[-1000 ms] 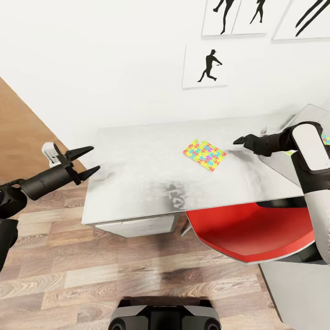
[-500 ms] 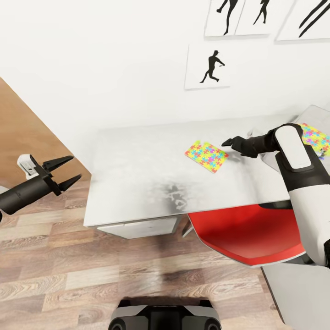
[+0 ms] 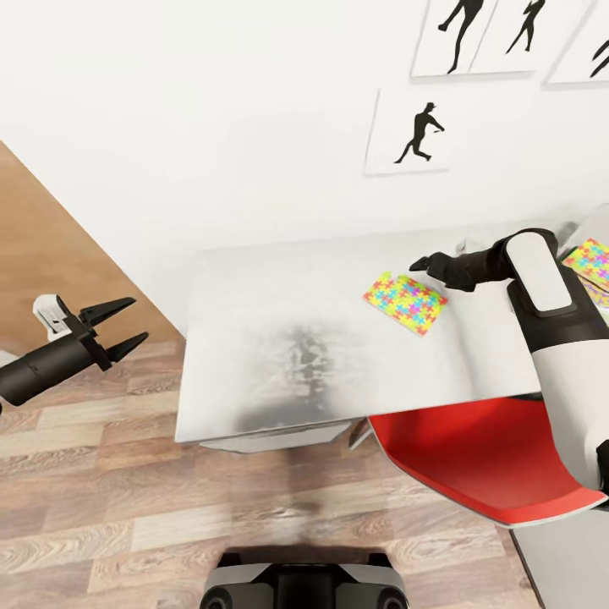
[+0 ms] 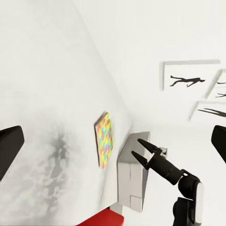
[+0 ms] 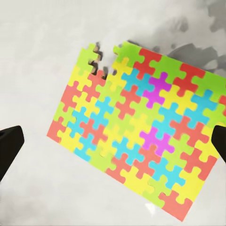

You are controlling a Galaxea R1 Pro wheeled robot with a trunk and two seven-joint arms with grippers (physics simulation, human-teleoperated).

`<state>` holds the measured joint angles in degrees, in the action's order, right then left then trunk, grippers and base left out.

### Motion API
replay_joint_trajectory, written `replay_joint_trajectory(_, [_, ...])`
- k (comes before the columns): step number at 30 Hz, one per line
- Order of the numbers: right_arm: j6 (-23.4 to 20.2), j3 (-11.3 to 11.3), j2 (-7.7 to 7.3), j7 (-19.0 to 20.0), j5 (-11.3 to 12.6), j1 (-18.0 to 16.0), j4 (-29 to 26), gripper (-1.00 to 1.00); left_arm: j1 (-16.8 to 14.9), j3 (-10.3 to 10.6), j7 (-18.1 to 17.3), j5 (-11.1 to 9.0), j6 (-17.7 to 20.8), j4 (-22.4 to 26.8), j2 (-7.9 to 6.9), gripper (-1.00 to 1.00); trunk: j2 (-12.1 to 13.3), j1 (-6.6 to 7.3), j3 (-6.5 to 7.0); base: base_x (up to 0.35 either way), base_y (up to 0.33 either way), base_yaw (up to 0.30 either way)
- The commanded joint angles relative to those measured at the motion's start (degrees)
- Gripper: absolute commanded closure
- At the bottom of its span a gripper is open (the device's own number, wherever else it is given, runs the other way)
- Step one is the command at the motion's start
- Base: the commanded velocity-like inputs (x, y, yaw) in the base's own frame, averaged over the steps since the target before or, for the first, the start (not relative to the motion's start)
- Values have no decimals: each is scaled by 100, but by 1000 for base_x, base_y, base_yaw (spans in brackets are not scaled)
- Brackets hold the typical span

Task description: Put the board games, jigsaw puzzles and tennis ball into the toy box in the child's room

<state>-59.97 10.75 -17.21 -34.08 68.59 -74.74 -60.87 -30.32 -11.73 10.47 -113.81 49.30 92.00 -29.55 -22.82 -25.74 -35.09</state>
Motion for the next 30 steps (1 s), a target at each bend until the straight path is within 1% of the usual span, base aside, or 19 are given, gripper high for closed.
replay_joint_trajectory(1, [-3, 11, -8, -57, 54, -8, 30, -100, 9, -7, 58, -60, 18, 3, -2, -100, -9, -4, -8, 52, 59, 0])
replay_joint_trajectory(3, [-3, 6, -12, -57, 52, -11, 81, -100, 20, -8, 60, -58, 18, 1, -3, -100, -9, -4, -8, 42, 47, 0])
replay_joint_trajectory(10, [-1, -1, -39, -49, 44, -131, 558, -100, 139, -19, 78, -43, 18, -9, -6, -100, -9, -4, -8, 20, 23, 0])
replay_joint_trajectory(13, [88, 2, -61, -42, 41, -165, 669, -100, 201, -26, 81, -41, 16, -11, -6, -100, -9, -4, -8, 8, 9, 0])
replay_joint_trajectory(16, [186, 21, -166, 20, 36, -172, 764, -100, 269, -28, 80, -38, 14, -10, -5, -100, -9, -4, -8, 47, 3, 0])
replay_joint_trajectory(17, [186, 21, -166, 20, 36, -172, 764, -100, 269, -28, 80, -38, 14, -10, -5, -100, -9, -4, -8, 81, -2, 0])
replay_joint_trajectory(19, [228, 35, -246, 102, 35, -172, 806, -100, 300, -26, 81, -37, 12, -9, 3, -100, -9, -4, -8, 139, -28, 0])
replay_joint_trajectory(22, [281, 47, -326, 228, 28, -169, 870, -100, 340, -16, 84, -37, 9, -7, 11, -100, -9, -4, -8, 146, -46, 0])
replay_joint_trajectory(28, [321, 52, -423, 350, -60, -160, 969, -100, 412, -2, 92, -34, 3, -10, 22, -100, -9, -4, -8, 67, -22, 0])
replay_joint_trajectory(30, [328, 51, -436, 394, -80, -158, 980, -100, 424, -3, 93, -33, 3, -12, 23, -100, -9, -4, -8, 36, -12, 0])
